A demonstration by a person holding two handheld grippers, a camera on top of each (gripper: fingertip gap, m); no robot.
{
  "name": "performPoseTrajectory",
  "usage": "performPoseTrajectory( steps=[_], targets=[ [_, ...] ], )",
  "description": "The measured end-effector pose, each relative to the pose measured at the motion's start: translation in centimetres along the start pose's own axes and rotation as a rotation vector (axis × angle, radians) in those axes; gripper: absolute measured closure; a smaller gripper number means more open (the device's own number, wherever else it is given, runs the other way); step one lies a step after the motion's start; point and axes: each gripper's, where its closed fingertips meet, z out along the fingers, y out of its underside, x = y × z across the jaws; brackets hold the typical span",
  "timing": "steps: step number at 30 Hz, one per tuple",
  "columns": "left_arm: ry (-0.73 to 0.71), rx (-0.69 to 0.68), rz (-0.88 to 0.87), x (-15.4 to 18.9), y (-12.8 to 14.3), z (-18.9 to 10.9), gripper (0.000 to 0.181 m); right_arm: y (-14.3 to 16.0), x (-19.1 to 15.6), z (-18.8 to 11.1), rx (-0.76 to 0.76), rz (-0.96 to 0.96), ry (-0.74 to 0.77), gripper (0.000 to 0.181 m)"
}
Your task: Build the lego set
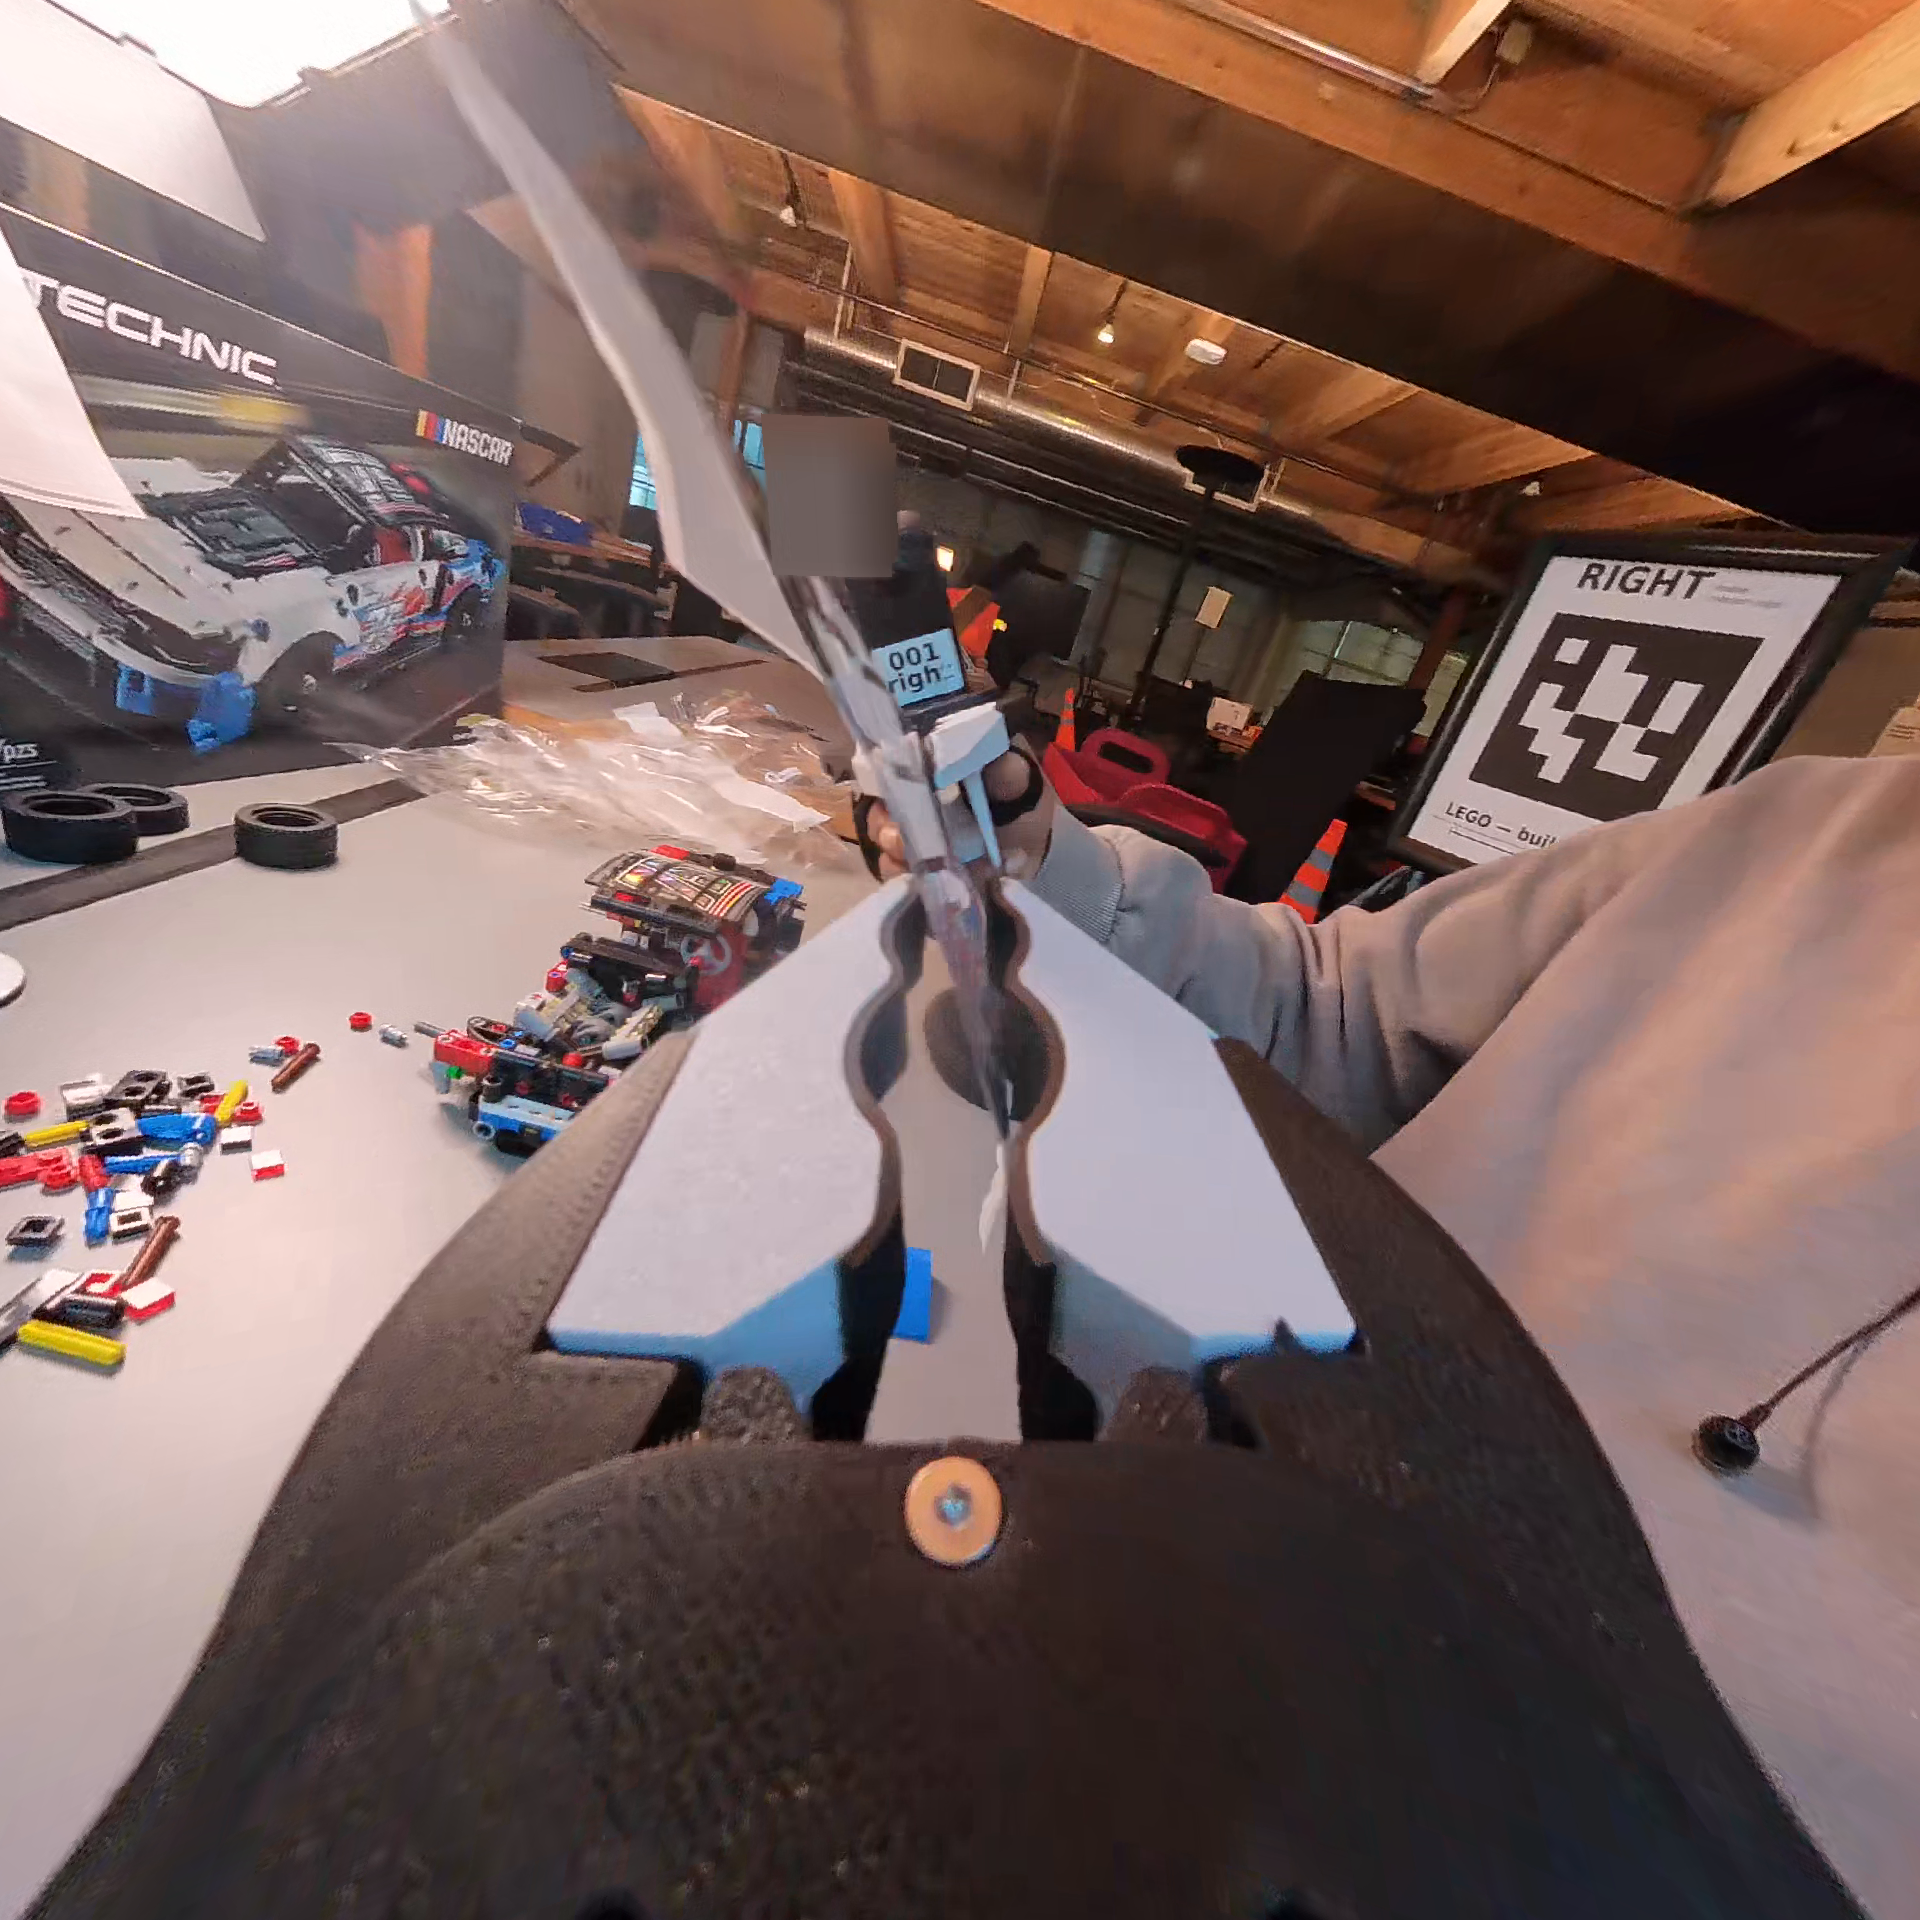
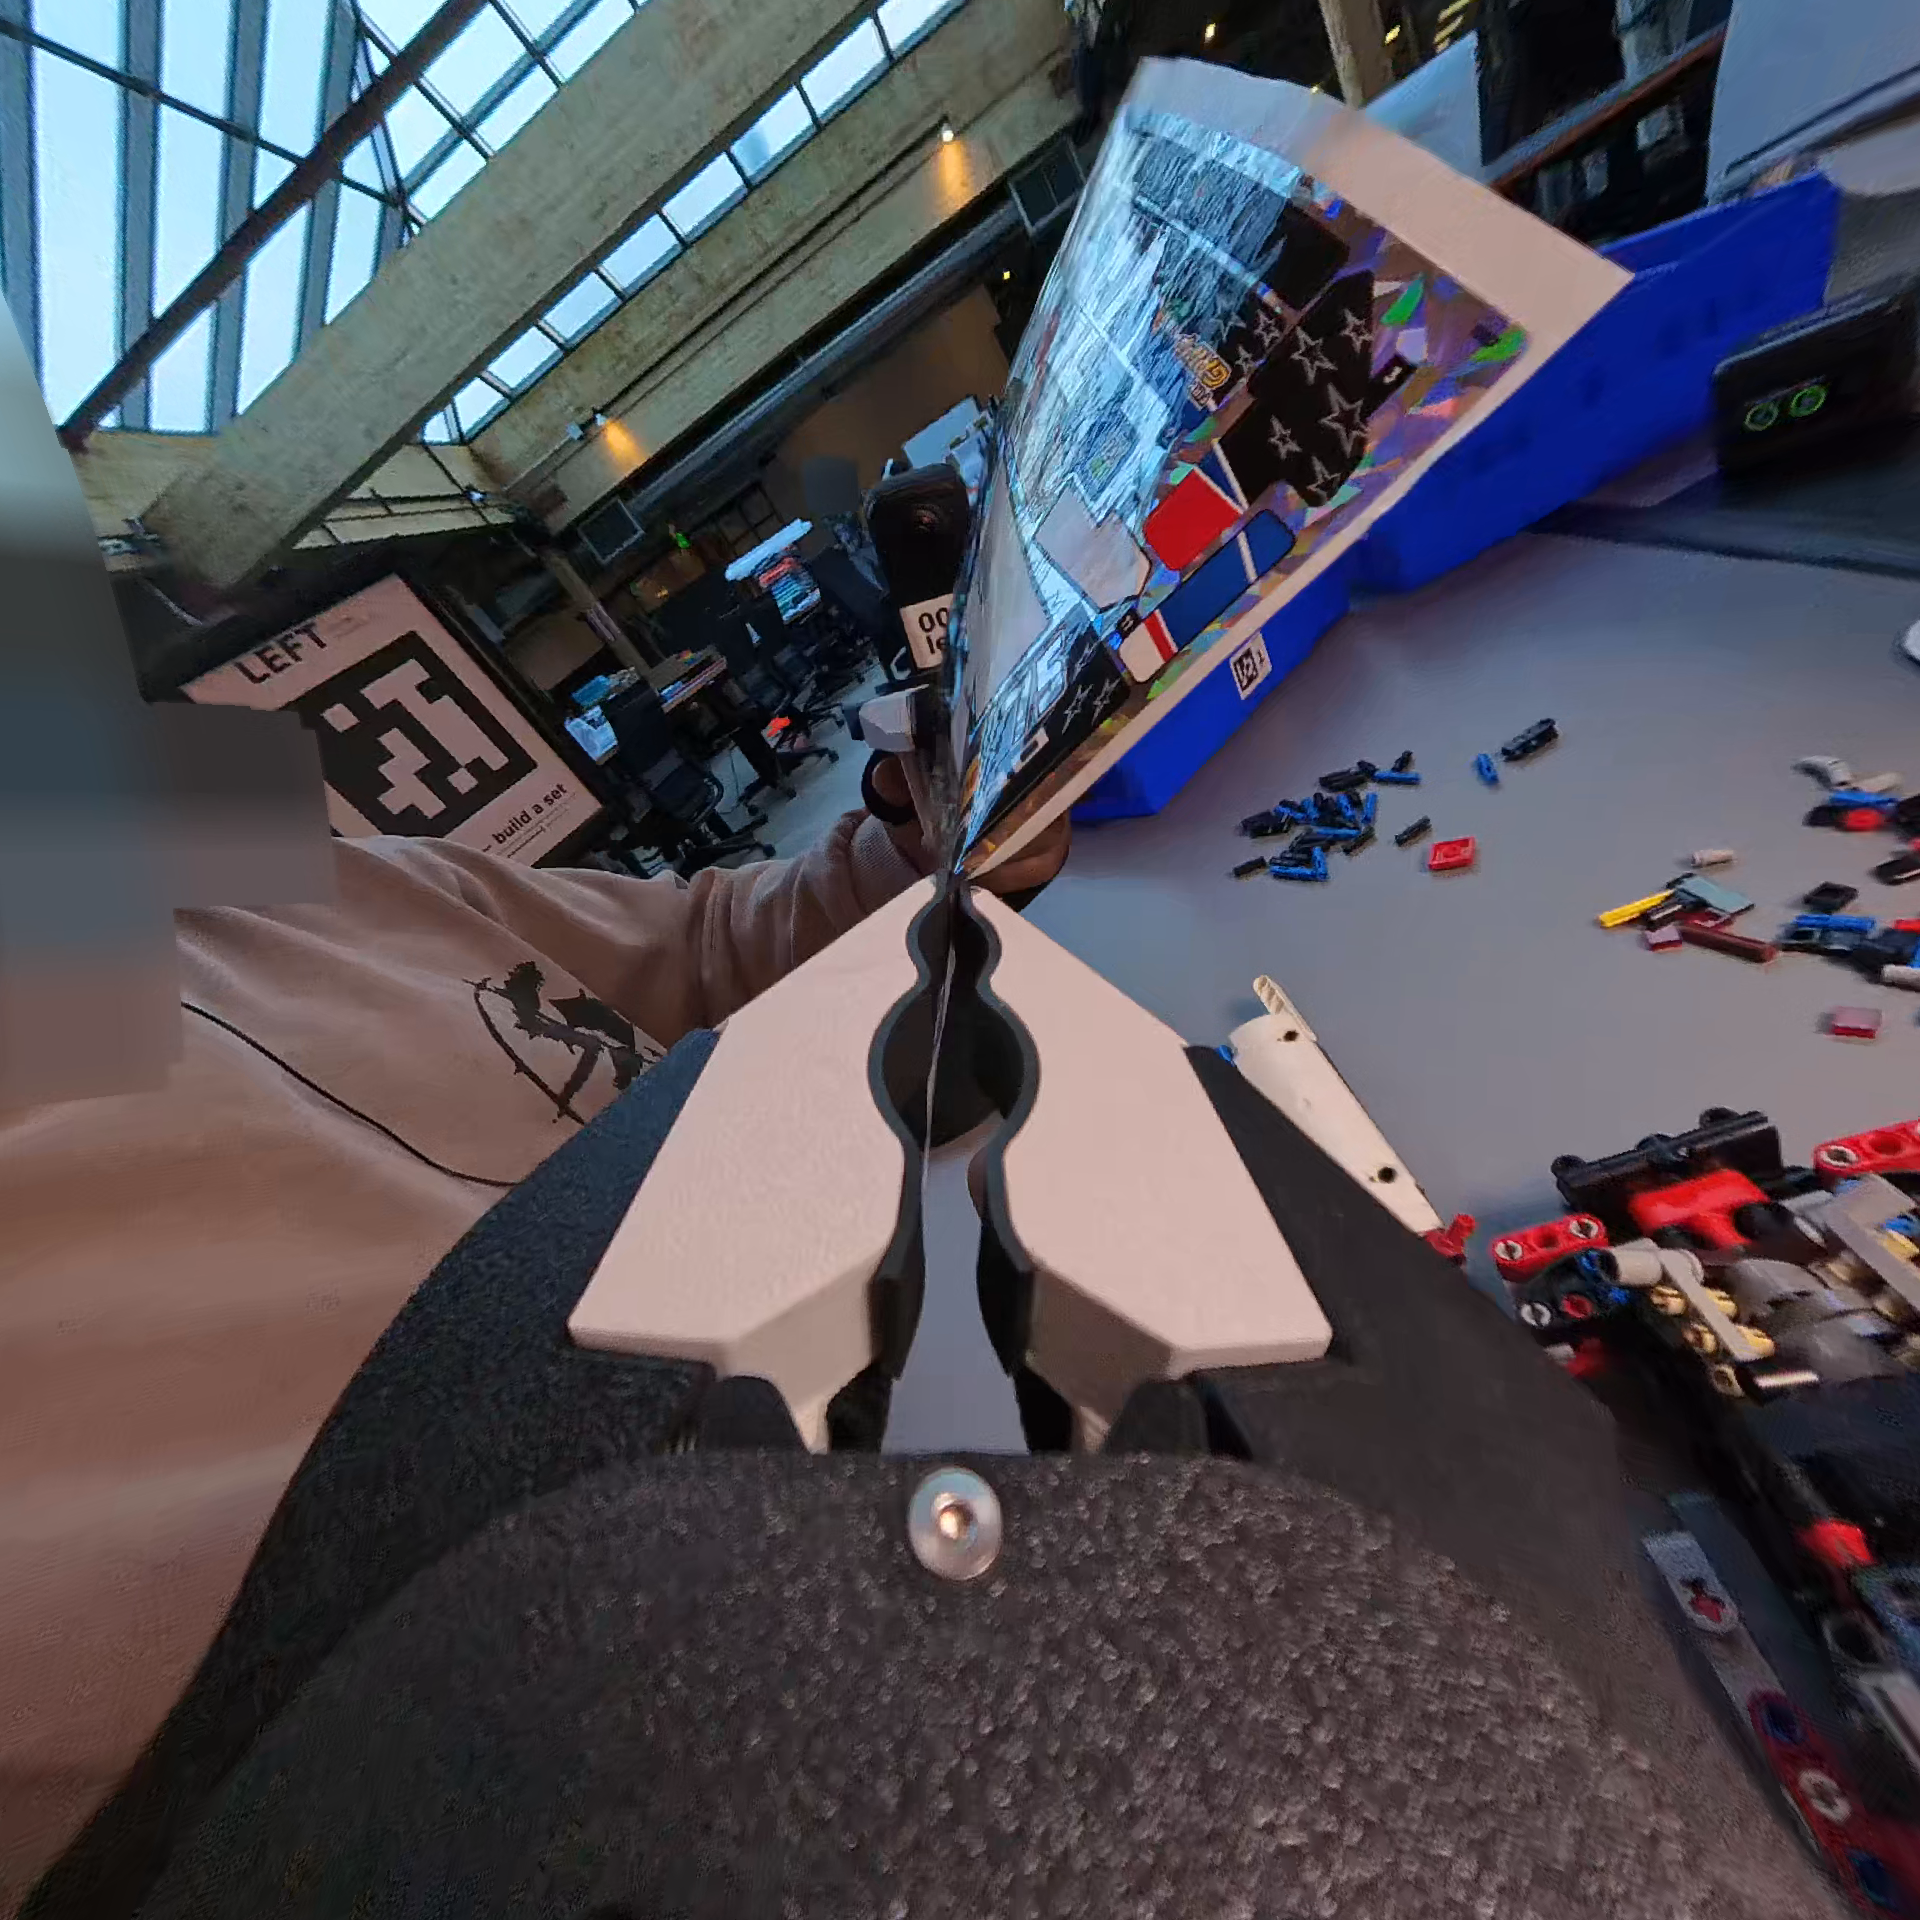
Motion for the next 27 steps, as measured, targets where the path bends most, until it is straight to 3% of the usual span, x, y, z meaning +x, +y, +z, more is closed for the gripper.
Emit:
performPoseTrajectory(
  steps=[2,12,27],
  targets=[
    [-0.018,0.025,-0.016,-0.2,0.6,-0.8,0.181,0.6,1.2,0.7,-0.029,0.027,-0.006,0.181],
    [0.006,0.091,-0.239,-1.7,3.0,-1.6,0.178,2.9,3.5,0.6,-0.018,0.157,0.013,0.181],
    [-0.025,0.044,-0.190,-1.5,4.1,-1.0,0.177,2.3,3.3,-0.8,0.012,0.142,0.056,0.181]
  ],
)
